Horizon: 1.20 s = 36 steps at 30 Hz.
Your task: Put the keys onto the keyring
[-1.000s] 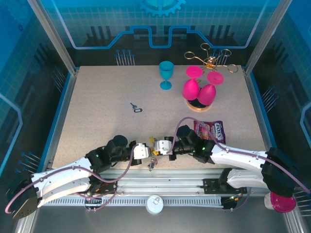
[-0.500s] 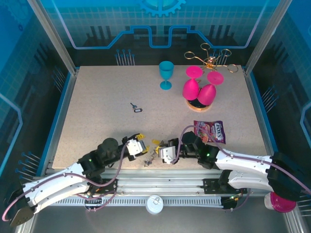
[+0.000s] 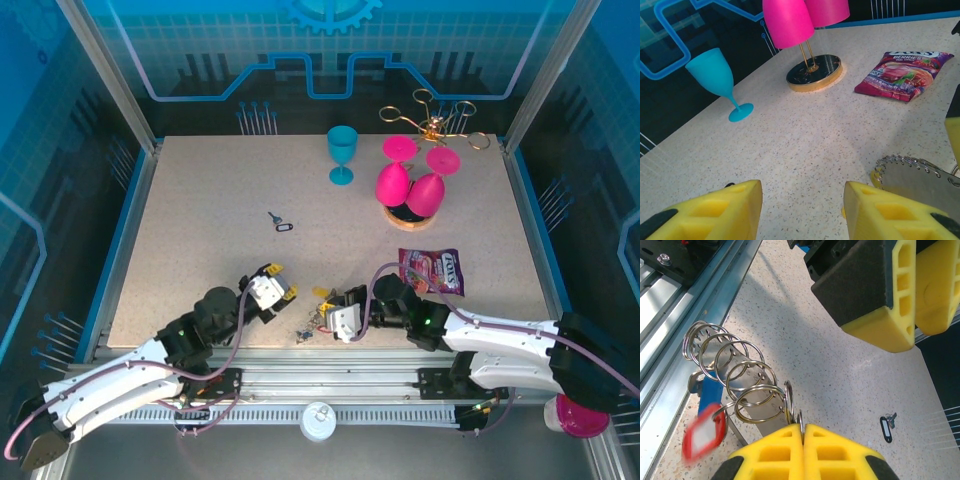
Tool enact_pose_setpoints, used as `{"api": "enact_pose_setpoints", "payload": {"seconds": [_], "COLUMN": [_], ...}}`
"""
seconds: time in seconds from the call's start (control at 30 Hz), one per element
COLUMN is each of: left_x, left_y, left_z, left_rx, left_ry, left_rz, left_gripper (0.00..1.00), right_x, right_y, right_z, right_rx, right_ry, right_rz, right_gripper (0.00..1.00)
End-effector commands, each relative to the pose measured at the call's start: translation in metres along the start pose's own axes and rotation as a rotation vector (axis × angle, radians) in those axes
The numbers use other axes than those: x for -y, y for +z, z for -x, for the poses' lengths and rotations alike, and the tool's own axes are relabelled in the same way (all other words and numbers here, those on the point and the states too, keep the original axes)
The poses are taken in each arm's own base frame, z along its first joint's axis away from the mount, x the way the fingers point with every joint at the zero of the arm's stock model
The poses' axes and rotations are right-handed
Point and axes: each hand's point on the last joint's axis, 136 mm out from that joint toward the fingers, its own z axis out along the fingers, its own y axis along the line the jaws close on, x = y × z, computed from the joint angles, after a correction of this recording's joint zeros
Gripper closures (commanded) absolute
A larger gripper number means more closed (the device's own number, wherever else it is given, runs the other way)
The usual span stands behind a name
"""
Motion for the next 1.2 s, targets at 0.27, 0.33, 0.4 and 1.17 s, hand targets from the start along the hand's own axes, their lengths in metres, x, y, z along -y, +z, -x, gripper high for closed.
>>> {"api": "enact_pose_setpoints", "payload": {"seconds": [0.27, 0.33, 0.4, 1.17], "left_x": [0.023, 0.017, 0.009, 0.052], "left_y": [-0.013, -0.017, -0.021, -0.019], "left_z": [0.020, 0.020, 0.019, -0.014], "left_rx": [-0.071, -0.123, -0.179, -0.468], "left_ry": [-0.226, -0.291, -0.360, -0.598], "left_rz": [-0.186, -0.161, -0.122, -0.276], "left_gripper": [0.53, 0.51, 0.48, 0.29], "right_x": [0.005, 0.015, 0.028, 0.053], "right_y": [0.001, 0.003, 0.005, 0.015], "right_z": [0.006, 0.006, 0.005, 0.015], "right_rx": [-0.097, -0.116, -0.137, -0.096], "right_ry": [0.382, 0.453, 0.525, 0.741], "right_rz": [0.075, 0.042, -0.003, 0.046], "right_gripper": [1.00, 1.00, 1.00, 1.00]}}
